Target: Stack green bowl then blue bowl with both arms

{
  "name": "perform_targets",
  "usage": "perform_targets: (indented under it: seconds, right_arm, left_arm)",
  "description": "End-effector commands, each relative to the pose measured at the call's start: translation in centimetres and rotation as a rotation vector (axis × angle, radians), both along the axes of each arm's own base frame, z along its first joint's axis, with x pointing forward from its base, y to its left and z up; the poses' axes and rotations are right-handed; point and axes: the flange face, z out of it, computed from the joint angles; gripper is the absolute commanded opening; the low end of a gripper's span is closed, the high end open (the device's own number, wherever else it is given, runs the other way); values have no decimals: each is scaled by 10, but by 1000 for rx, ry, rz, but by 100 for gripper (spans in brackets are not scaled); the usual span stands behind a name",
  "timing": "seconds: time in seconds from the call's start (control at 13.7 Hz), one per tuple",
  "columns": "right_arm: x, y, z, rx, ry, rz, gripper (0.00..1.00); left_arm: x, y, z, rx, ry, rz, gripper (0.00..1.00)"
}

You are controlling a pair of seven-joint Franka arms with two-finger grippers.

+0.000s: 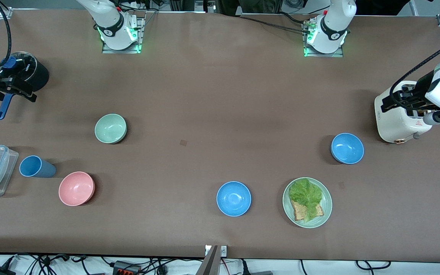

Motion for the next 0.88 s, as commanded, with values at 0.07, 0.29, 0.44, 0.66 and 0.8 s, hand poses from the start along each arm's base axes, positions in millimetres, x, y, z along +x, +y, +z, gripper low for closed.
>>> perform_targets:
  seconds: [0.07,0.29,0.44,0.66,0.8]
  right_arm:
    - [-1,-1,-3,-13,12,-10,100]
    - [1,1,-13,-12,32,-7,100]
    - [4,1,-22,-12,50,-6,100]
    - [7,1,-29,-11,63,-5,100]
    - [11,2,-40,-11,81,-6,100]
  left_arm:
    - [4,-3,4,-22,11,0,100]
    - [2,-4,3,-23,23,-5,100]
    - [2,-4,3,-23,23,-5,100]
    - [2,-5,3,-23,23,-5,100]
    - [2,-10,4,-23,24,-14,100]
